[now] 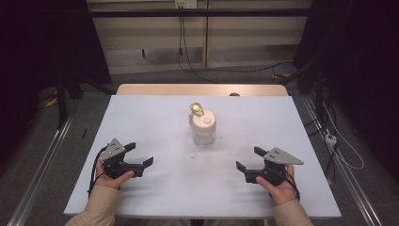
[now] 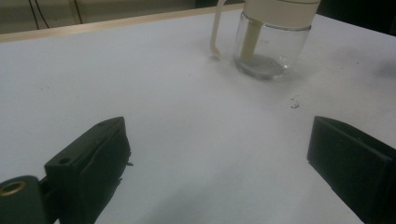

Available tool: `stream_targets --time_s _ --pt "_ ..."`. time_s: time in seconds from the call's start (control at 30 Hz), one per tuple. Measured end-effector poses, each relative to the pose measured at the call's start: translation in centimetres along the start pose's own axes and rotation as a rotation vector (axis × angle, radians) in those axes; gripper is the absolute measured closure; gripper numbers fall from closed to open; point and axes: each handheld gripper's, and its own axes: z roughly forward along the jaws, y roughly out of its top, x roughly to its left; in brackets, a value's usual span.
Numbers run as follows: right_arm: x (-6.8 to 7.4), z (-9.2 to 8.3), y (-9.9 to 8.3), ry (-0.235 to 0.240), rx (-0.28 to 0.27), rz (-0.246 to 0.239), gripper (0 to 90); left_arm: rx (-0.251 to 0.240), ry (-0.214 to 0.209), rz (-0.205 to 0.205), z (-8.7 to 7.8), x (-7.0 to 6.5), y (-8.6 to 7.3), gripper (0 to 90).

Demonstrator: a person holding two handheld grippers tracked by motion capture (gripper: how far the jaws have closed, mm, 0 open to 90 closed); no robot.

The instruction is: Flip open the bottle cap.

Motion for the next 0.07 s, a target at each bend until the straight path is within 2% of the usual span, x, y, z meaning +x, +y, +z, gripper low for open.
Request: stream_targets --time_s 0.07 --pt "0.05 0.15 -0.08 0.005 0.008 -0.009 9.1 -0.002 -0.002 -0.014 -0.02 0.13 -0.06 5.0"
